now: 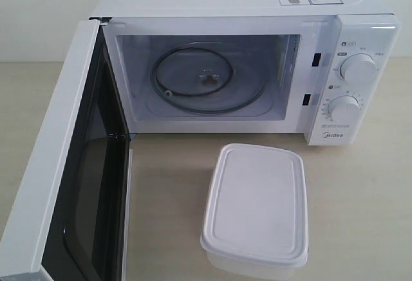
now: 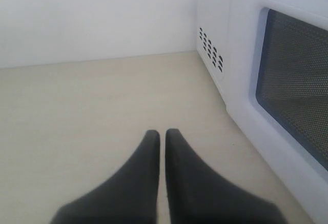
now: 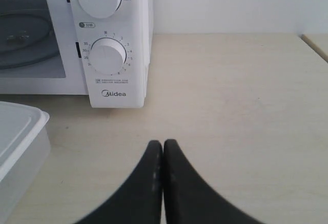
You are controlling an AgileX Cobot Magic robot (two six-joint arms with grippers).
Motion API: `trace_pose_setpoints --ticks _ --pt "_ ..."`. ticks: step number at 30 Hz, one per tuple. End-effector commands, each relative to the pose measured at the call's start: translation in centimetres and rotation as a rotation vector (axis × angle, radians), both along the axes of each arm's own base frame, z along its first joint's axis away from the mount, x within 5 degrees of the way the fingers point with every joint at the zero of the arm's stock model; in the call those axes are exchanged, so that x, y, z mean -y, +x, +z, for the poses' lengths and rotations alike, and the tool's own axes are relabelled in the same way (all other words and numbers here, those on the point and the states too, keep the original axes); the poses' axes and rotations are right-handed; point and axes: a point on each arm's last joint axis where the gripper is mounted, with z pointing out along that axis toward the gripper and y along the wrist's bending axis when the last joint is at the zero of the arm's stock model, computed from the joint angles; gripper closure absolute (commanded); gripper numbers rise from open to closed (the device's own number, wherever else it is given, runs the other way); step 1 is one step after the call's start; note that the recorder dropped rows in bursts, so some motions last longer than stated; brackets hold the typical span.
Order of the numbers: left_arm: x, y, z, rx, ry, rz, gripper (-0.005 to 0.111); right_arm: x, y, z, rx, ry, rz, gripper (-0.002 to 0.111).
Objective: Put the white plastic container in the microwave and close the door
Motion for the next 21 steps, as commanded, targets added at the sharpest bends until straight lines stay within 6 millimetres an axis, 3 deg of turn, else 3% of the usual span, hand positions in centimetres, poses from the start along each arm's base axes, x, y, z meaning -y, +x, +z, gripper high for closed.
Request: trace_pose_setpoints --ticks 1,21 --pt "0.02 0.00 -0.01 0.007 -0.008 0.000 0.102 0.03 -0.01 0.10 0.012 -0.006 -0.003 0.109" --pt "0.02 0.00 -0.01 0.007 -0.008 0.000 0.102 0.03 0.06 0.40 0.047 -0.021 0.001 0.109"
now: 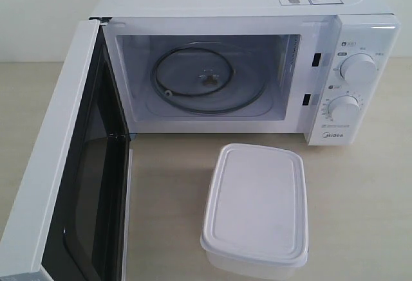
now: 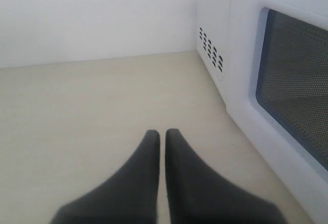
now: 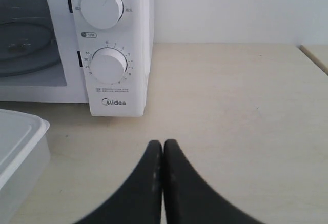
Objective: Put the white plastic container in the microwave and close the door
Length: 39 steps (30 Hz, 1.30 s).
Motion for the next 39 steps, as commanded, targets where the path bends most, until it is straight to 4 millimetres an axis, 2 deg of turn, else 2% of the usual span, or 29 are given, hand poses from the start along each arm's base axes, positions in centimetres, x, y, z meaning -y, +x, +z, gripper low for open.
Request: trace_pose_setpoints --ticks 1,5,11,15,18,24,29,39 --pt "0.0 0.0 0.0 0.007 -0.008 0.000 0.102 0.0 0.0 0.1 0.017 -0.014 -0.002 0.109" --pt "0.0 0.0 0.0 0.007 -0.008 0.000 0.102 0.0 0.1 0.7 0.077 -0.013 0.000 0.109" --pt "0.0 0.0 0.0 0.007 -0.008 0.000 0.102 -0.1 0.1 3.2 0.351 -0.011 0.008 0.109" --pt "0.0 0.0 0.0 0.007 -0.008 0.000 0.102 -0.1 -0.1 4.2 0.461 0.008 0.011 0.109" --pt "0.0 0.0 0.0 0.007 -0.008 0.000 0.102 -0.1 0.1 4.1 0.430 0.007 0.010 0.109" --pt "0.0 0.0 0.0 0.007 -0.008 0.000 0.102 -0.1 1.5 6.0 0.379 -0.024 0.012 0.109" --pt "0.0 0.0 0.0 0.007 -0.008 0.000 0.102 -0.2 2.8 6.9 0.428 0.016 0.016 0.109" --pt "0.0 0.0 0.0 0.007 -0.008 0.000 0.102 -0.2 2.8 7.3 0.478 0.134 0.020 0.109"
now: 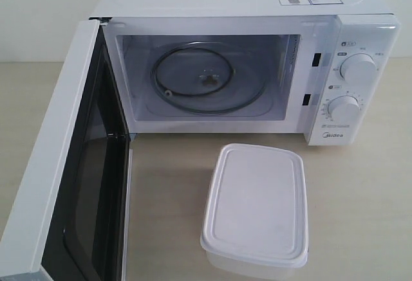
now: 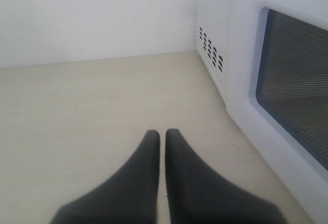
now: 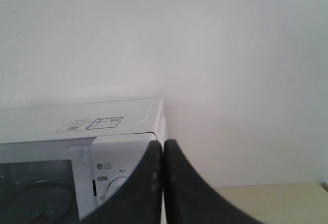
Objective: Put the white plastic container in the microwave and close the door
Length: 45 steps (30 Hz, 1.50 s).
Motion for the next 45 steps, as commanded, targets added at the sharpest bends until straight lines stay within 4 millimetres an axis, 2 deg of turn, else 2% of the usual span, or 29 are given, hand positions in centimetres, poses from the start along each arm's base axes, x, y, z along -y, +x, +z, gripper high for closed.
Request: trace_pose_setpoints --ticks 1,15,20,27,35,45 --pt "0.0 0.0 0.0 0.007 -0.010 0.000 0.102 0.0 0.0 0.4 0.020 0.022 0.005 0.109" --pt "0.0 0.0 0.0 0.007 -0.010 0.000 0.102 0.0 0.4 0.2 0.005 0.037 0.010 0.109" --pt "0.0 0.0 0.0 0.007 -0.010 0.000 0.102 -0.1 2.0 -0.2 -0.043 0.088 0.031 0.109" --pt "0.0 0.0 0.0 0.007 -0.010 0.000 0.102 -1.2 4.8 -1.1 -0.062 0.014 0.128 0.109" --pt "0.0 0.0 0.0 0.007 -0.010 0.000 0.102 -2.1 7.9 -4.0 -0.159 -0.026 0.221 0.109" --pt "0.0 0.0 0.0 0.007 -0.010 0.000 0.102 -2.6 10.0 -7.9 -0.305 -0.011 0.284 0.109"
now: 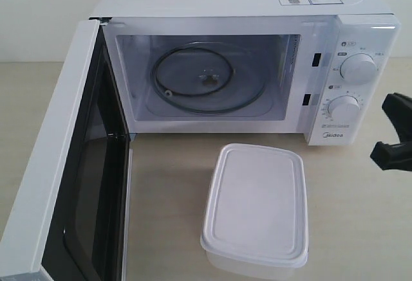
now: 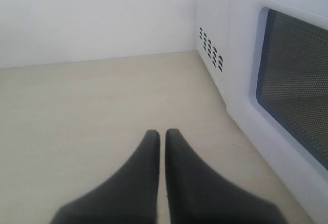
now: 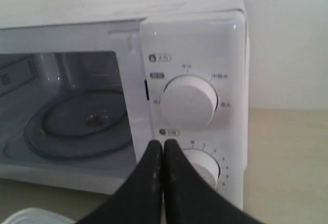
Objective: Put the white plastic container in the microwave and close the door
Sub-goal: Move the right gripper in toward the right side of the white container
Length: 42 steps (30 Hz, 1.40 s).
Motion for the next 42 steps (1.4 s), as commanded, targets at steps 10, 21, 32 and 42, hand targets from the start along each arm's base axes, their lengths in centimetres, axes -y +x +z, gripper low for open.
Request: trace_pose_setpoints --ticks 10,21,32,42 --pt "0.0 0.0 0.0 0.005 -0.012 0.001 0.102 -1.3 0.8 -4.1 -0.176 -0.036 0.166 0.109" --pt "0.0 0.0 0.0 0.007 -0.012 0.001 0.102 -2.1 0.0 -6.5 -0.329 -0.161 0.300 0.109" --pt "0.0 0.0 0.0 0.007 -0.012 0.001 0.102 -2.4 -0.4 -7.9 -0.444 -0.106 0.344 0.109" --pt "0.0 0.0 0.0 0.007 -0.012 0.001 0.102 -2.5 1.4 -7.9 -0.450 -0.172 0.387 0.109"
